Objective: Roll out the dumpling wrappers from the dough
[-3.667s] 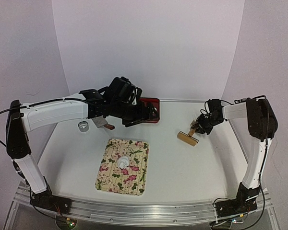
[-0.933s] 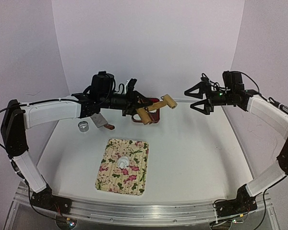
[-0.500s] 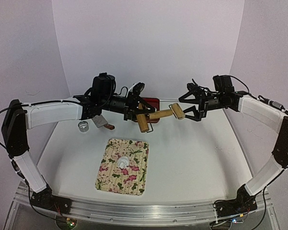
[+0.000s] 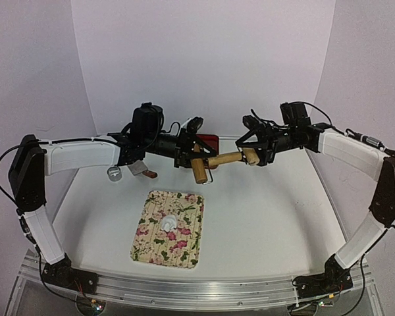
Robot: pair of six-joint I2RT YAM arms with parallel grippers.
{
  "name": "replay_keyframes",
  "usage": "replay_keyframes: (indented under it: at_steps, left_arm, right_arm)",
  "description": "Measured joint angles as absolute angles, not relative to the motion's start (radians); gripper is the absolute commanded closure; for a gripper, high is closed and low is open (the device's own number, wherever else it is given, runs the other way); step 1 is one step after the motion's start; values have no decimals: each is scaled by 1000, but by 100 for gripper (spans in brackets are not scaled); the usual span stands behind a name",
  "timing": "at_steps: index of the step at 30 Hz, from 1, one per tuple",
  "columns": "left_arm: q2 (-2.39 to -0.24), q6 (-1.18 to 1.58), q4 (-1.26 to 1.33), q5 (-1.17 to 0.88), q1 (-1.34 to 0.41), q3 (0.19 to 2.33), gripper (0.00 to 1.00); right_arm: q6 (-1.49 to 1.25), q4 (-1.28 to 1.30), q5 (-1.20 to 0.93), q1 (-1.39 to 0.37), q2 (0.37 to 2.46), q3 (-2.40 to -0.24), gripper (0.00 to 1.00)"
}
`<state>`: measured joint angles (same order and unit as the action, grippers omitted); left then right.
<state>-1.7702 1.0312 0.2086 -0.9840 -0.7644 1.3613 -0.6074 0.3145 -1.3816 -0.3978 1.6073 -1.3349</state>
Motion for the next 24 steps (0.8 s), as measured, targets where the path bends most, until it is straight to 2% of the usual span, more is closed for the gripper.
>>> replay_keyframes:
  at_steps: [9, 17, 24]
  left_arm:
    - [-1773, 1059, 221, -993, -767, 1361, 100]
    - [-1774, 1074, 228, -993, -769, 1361, 100]
    - [-1779, 1074, 228, -999, -770, 1361, 100]
  right_arm:
    - [-613, 315, -1382, -428, 1607, -1325, 43]
    - [-618, 314, -1384, -449, 1607, -1320, 41]
    - [-627, 317, -1383, -456, 1607, -1306, 57]
